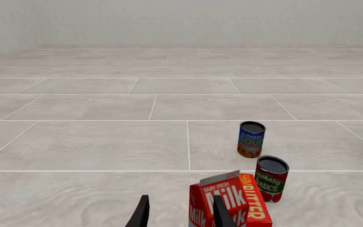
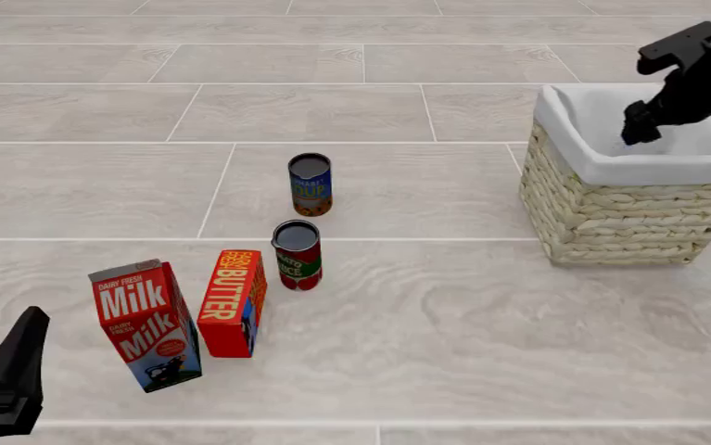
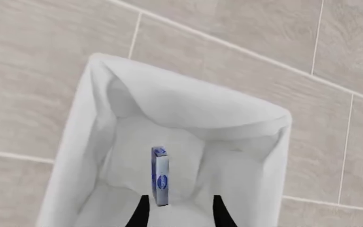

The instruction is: Pick the cream cheese and place it in the basket.

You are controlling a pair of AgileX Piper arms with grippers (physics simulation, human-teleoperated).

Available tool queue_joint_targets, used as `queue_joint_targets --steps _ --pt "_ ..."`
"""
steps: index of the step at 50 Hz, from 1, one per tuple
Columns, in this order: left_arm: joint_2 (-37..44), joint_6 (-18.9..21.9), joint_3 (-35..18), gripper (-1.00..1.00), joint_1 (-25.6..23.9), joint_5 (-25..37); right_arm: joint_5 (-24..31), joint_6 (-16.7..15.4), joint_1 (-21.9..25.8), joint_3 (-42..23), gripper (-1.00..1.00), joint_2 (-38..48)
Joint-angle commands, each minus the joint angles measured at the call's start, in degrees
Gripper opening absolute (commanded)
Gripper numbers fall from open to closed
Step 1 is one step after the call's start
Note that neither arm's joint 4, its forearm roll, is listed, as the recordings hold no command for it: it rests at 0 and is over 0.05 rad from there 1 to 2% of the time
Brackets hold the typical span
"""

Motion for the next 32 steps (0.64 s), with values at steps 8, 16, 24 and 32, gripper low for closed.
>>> queue_joint_targets --steps 8,16,24,32 --pt "-0.01 0.01 0.0 1.0 0.01 0.0 0.48 -1.58 -1.03 -0.28 1.0 0.33" --pt "0.01 0.01 0.0 1.0 -0.01 0.0 2.51 -1.39 0.0 -3.01 1.0 0.22" --pt "-0.01 0.0 0.0 1.0 0.0 0.0 2.33 -1.77 0.6 0.07 1.0 -3.89" --pt "0.0 0.02 0.0 1.0 0.0 0.0 3.79 1.22 0.95 0.6 1.0 -8.15"
